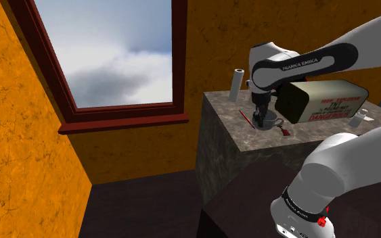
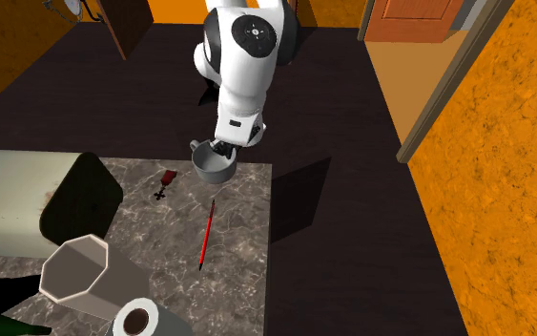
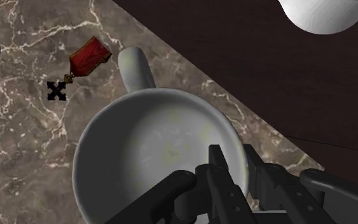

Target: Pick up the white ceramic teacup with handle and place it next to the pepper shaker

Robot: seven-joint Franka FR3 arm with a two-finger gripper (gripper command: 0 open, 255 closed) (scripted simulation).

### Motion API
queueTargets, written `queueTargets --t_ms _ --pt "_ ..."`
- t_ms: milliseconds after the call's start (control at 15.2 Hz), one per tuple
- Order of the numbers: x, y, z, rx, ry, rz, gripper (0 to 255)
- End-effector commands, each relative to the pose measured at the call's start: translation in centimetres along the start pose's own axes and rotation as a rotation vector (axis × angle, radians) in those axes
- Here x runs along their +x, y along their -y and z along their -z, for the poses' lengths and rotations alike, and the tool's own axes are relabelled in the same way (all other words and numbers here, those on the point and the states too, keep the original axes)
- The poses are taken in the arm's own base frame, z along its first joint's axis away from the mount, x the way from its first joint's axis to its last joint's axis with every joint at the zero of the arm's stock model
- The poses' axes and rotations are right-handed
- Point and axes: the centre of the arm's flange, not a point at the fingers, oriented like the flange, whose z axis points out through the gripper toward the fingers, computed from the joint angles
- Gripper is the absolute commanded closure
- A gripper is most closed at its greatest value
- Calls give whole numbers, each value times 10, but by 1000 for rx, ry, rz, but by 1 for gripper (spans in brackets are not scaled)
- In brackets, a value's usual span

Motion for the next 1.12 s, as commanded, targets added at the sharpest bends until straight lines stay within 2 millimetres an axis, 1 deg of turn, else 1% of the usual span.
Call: queueTargets --t_ms 0,1056 --pt "-2 -1 11 0 0 0 255" --pt "-25 -7 93 0 0 0 255"
